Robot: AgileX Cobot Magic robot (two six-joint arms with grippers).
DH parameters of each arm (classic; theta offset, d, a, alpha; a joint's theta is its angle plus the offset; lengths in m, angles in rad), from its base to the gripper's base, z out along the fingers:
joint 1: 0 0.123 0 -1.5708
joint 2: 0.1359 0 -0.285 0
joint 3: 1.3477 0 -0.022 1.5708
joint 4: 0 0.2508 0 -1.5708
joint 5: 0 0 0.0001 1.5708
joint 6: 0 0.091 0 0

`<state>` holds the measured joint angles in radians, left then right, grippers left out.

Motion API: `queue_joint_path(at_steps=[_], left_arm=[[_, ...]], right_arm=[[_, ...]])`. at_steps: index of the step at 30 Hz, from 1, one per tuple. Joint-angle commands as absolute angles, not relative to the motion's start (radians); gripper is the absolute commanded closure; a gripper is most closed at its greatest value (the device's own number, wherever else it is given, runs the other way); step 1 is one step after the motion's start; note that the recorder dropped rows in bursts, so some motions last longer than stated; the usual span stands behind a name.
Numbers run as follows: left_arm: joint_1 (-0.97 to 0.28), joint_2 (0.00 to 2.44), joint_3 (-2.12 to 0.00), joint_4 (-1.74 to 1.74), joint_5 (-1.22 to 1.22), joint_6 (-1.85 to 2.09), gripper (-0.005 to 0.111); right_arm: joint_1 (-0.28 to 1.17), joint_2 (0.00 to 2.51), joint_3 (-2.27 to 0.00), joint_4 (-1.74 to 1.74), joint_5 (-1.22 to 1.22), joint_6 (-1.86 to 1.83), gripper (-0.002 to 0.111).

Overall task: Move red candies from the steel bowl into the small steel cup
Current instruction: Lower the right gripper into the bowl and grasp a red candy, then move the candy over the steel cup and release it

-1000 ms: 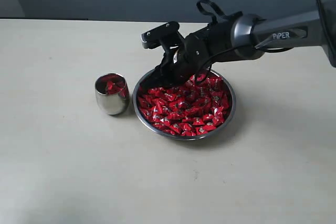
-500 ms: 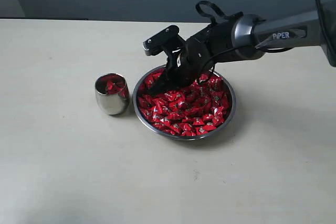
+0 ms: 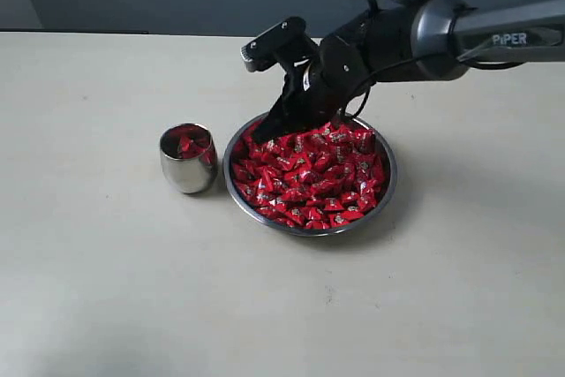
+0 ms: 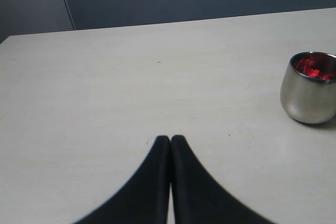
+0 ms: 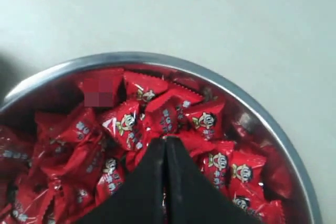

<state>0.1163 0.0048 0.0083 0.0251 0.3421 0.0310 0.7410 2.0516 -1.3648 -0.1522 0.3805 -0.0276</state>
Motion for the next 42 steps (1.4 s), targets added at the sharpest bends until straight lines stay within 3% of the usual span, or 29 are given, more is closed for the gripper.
queue_joint_path(at_steps=[1, 19, 42], left_arm=[[0.108, 0.0, 0.0, 0.027, 0.337, 0.029, 0.106], [0.108, 0.0, 0.0, 0.027, 0.337, 0.029, 0.106], [0.108, 0.0, 0.0, 0.027, 0.337, 0.029, 0.106]], right_arm=[[0.746, 1.998, -1.371, -0.149, 0.394, -0.028, 0.109], [0.96, 1.949, -1.371, -0.124, 0.165, -0.028, 0.109], [0.938, 2.04, -1.371, -0.167, 0.155, -0.028, 0.109]])
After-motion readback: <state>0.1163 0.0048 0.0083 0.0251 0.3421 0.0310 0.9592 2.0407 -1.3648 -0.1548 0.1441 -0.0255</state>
